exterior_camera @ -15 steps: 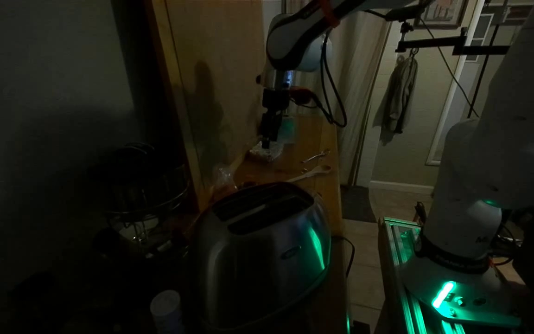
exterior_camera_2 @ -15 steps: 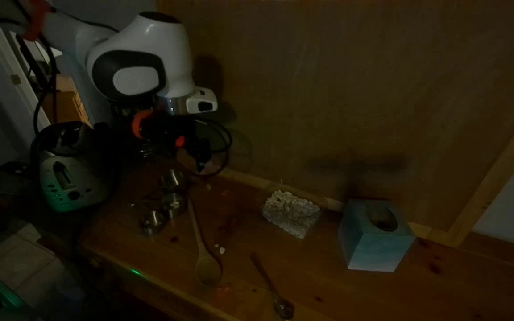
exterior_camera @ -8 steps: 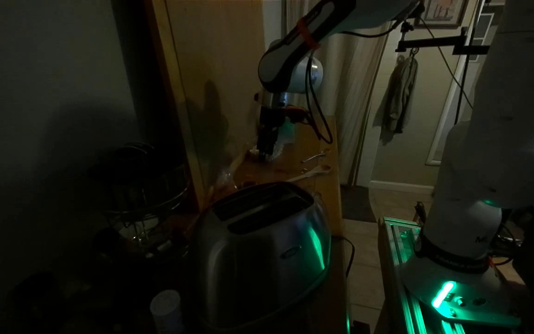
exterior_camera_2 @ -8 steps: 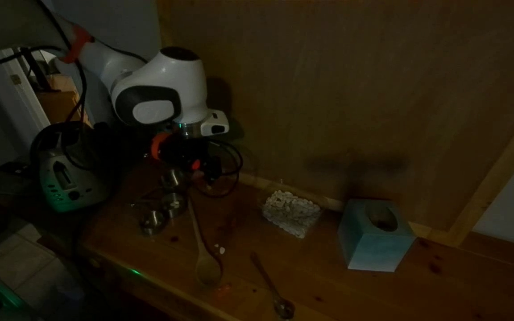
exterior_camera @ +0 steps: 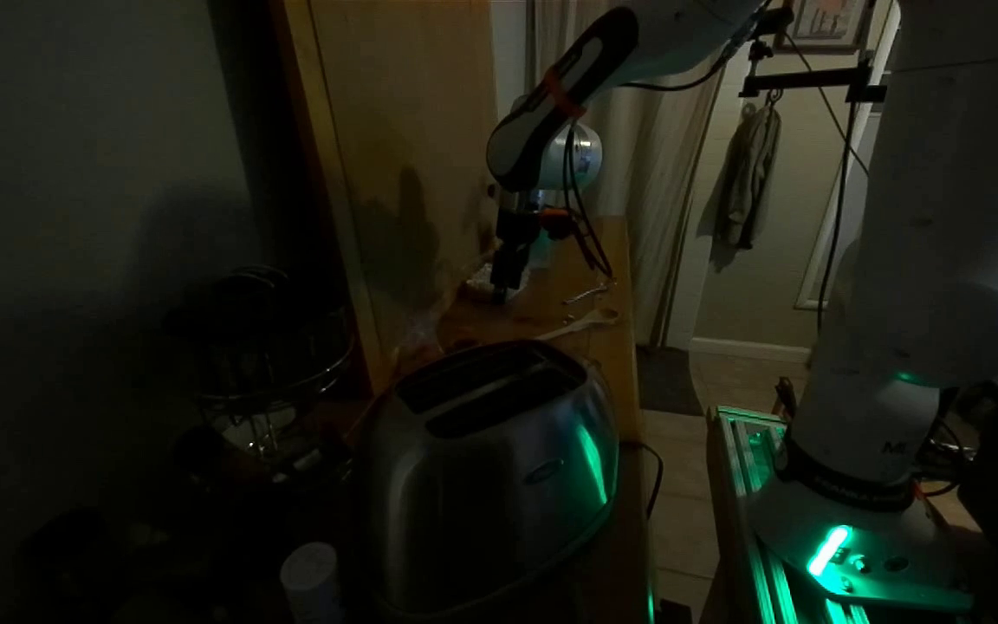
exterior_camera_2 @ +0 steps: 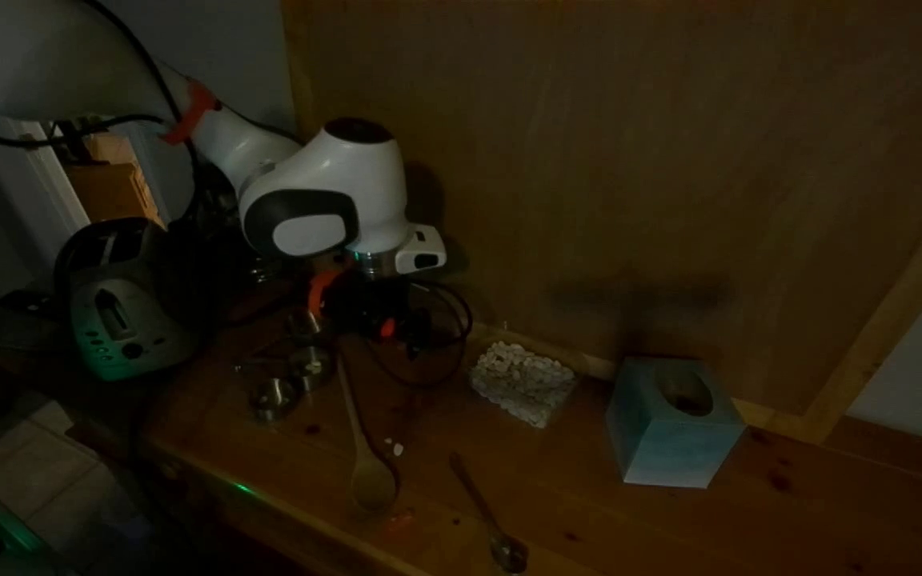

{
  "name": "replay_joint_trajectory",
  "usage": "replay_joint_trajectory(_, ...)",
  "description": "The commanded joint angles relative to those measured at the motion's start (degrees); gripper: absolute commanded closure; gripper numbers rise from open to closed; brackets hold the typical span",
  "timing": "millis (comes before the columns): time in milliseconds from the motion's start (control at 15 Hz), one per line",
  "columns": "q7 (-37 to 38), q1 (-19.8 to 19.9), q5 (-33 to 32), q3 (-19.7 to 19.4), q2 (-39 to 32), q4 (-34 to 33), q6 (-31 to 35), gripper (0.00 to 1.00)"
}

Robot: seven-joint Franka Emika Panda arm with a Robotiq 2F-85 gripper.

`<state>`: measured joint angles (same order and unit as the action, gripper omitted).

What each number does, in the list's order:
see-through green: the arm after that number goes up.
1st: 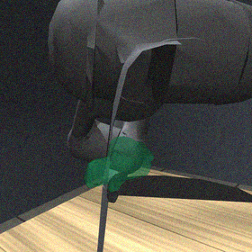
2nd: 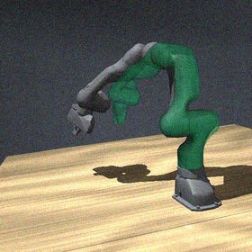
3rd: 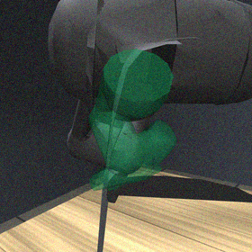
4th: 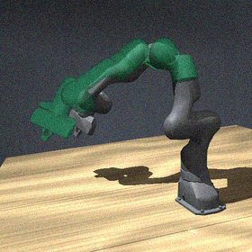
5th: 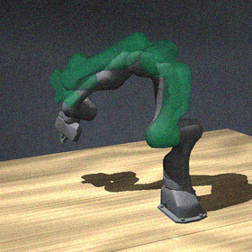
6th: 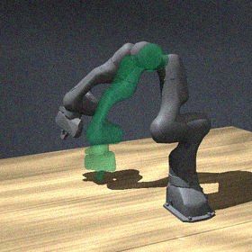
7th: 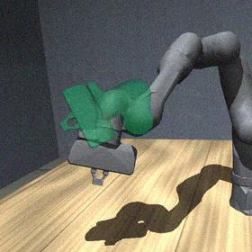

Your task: Pick up the orange object and put it on the wooden spoon, pick up the wooden spoon and pour the substance into the topmost silver measuring cup

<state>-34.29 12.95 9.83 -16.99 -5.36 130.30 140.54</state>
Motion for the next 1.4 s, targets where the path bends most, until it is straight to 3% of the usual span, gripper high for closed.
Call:
replay_joint_trajectory(0, -1.03, 2.66, -0.80, 1.11, -3.38, -2.75, 0.01, 0.05)
replay_joint_trajectory(533, 0.01, 4.82, -1.20, 2.30, -8.41, -5.74, 0.05, 0.00)
replay_joint_trajectory(667, 0.28, 5.34, -1.27, 2.51, -9.42, -6.32, 0.16, 0.11)
replay_joint_trajectory(733, 0.44, 5.57, -1.47, 2.56, -9.84, -6.70, -0.04, 0.02)
replay_joint_trajectory(933, 0.51, 6.28, -1.63, 2.68, -10.80, -7.47, -0.14, 0.38)
replay_joint_trajectory(1133, 0.67, 6.81, -1.83, 2.84, -11.51, -7.95, -0.03, 0.59)
replay_joint_trajectory(1267, 0.75, 7.13, -1.91, 2.95, -11.95, -8.21, 0.00, 0.44)
replay_joint_trajectory(1333, 0.80, 7.23, -1.95, 3.01, -12.03, -8.20, 0.03, 0.48)
